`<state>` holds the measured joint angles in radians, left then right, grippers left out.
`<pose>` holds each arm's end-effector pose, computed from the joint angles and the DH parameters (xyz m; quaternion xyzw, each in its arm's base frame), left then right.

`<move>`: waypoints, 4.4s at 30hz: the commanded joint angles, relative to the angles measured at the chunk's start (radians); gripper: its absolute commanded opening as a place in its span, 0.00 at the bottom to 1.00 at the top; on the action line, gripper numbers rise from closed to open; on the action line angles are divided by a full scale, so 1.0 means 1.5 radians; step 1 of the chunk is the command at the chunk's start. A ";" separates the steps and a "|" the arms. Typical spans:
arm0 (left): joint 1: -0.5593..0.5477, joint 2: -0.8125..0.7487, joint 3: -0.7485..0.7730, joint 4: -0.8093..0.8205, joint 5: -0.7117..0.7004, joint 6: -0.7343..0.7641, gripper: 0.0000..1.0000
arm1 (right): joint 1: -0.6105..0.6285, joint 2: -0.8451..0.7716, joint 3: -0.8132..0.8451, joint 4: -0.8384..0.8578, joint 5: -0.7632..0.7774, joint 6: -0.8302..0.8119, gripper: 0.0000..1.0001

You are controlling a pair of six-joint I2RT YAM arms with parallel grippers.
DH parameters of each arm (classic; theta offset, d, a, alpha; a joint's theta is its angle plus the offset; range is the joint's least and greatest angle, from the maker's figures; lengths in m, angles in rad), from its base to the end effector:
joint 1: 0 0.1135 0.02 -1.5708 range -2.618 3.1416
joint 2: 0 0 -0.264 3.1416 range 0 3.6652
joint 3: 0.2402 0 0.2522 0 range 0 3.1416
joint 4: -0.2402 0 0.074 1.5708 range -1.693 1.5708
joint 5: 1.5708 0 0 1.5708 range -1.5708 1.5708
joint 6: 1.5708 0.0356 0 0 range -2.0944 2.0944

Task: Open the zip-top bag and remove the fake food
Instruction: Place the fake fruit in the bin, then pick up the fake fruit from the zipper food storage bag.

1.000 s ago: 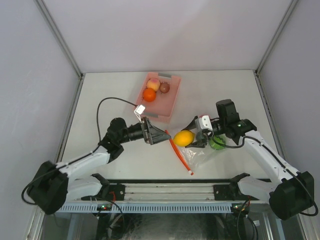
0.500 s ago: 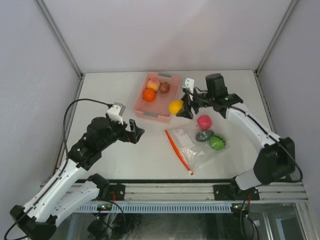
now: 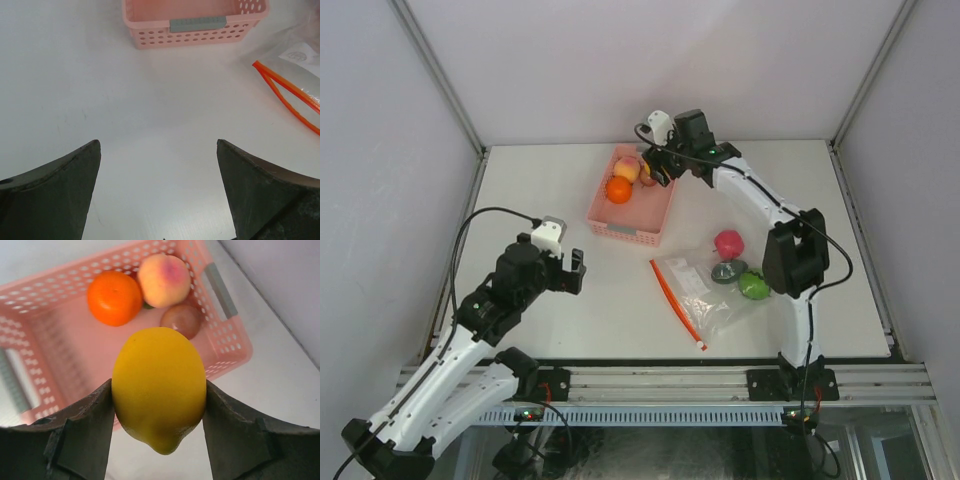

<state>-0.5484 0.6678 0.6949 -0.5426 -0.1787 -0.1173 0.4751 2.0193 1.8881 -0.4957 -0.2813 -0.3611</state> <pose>0.1320 -0.0732 0.2898 0.1402 0.8502 -0.0910 0.4992 0.4159 0.2251 0.3154 -0.4163 0.7801 0.1503 0.4423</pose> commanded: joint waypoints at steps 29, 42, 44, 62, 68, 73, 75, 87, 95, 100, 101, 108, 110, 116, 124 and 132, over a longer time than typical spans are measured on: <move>0.084 0.000 -0.010 0.051 0.104 0.016 1.00 | 0.058 0.207 0.132 0.156 0.367 0.027 0.46; 0.086 0.005 -0.011 0.052 0.114 0.014 1.00 | 0.067 0.216 0.126 0.170 0.395 0.020 0.68; 0.086 0.005 -0.011 0.052 0.115 0.015 1.00 | 0.067 0.219 0.125 0.173 0.402 0.020 0.69; 0.098 -0.001 -0.012 0.057 0.144 0.012 1.00 | 0.067 0.176 0.134 0.137 0.372 0.020 0.69; 0.124 -0.019 -0.019 0.073 0.203 0.010 1.00 | 0.067 0.121 0.116 0.105 0.348 0.011 0.73; 0.125 -0.027 -0.023 0.078 0.205 0.010 1.00 | 0.063 0.041 0.060 0.079 0.277 0.010 0.74; 0.125 -0.029 -0.026 0.079 0.204 0.007 1.00 | 0.063 0.002 0.018 0.074 0.256 0.005 0.74; 0.124 -0.032 -0.032 0.092 0.253 0.000 0.97 | 0.002 -0.303 -0.269 0.020 -0.040 -0.070 0.74; 0.124 -0.039 -0.031 0.126 0.303 -0.095 0.95 | -0.093 -0.478 -0.464 0.017 -0.251 -0.112 0.72; 0.124 -0.034 -0.071 0.252 0.364 -0.256 0.89 | -0.122 -0.514 -0.529 -0.022 -0.294 -0.197 0.73; 0.123 -0.026 -0.081 0.290 0.373 -0.283 0.87 | -0.122 -0.517 -0.541 -0.030 -0.290 -0.222 0.74; -0.009 0.049 -0.128 0.407 0.280 -0.317 0.78 | -0.125 -0.483 -0.602 -0.144 -0.239 -0.447 0.76; -0.050 0.074 -0.131 0.430 0.227 -0.282 0.73 | -0.125 -0.466 -0.602 -0.165 -0.202 -0.457 0.76; -0.199 0.131 -0.185 0.570 0.084 -0.112 0.51 | -0.122 -0.440 -0.602 -0.185 -0.146 -0.469 0.70; -0.274 0.230 -0.244 0.753 0.099 0.031 0.43 | -0.127 -0.403 -0.602 -0.148 -0.021 -0.422 0.64; -0.311 0.350 -0.247 0.829 0.127 0.124 0.41 | -0.128 -0.360 -0.590 -0.175 0.004 -0.416 0.56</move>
<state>-0.9977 1.1217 0.3393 0.5507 -0.0128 -0.0387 0.2874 1.4582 0.9768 -0.7460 -0.3046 -0.9993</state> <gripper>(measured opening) 0.416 0.586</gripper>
